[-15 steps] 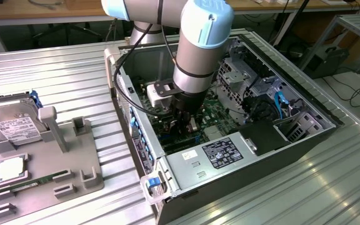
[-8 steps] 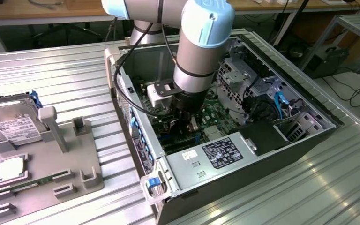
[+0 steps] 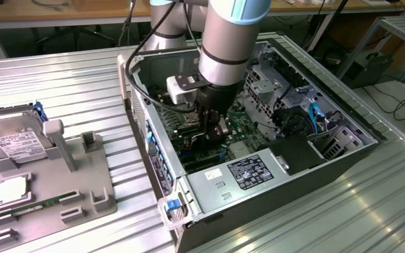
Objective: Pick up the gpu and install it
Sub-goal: 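Insert the gpu into the slot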
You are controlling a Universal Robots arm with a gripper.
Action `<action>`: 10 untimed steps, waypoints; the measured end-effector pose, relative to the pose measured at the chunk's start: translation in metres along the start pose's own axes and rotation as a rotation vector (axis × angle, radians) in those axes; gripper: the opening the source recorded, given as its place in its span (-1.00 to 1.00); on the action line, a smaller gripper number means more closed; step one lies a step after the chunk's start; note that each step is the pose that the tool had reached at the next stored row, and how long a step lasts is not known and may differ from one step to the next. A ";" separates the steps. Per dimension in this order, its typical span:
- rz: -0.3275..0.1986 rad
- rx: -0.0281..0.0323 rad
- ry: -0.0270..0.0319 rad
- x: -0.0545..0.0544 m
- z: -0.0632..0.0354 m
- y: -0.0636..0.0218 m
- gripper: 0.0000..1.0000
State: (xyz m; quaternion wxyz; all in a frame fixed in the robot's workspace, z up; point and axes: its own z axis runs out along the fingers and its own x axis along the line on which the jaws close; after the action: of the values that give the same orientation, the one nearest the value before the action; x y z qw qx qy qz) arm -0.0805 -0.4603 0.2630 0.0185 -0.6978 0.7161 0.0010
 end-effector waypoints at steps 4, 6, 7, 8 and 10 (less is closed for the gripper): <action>0.000 0.0017 0.0000 -0.001 -0.0183 -0.0004 -0.29; 0.000 0.0049 -0.0002 -0.001 -0.0218 0.0001 -0.29; 0.000 0.0050 -0.0008 -0.001 -0.0218 0.0002 -0.29; 0.000 0.0050 -0.0009 -0.001 -0.0218 0.0001 -0.29; 0.000 0.0050 -0.0008 -0.001 -0.0218 0.0001 -0.33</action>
State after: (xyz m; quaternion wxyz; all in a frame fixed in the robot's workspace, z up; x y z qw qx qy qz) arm -0.0812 -0.4603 0.2848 0.0205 -0.6978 0.7160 -0.0005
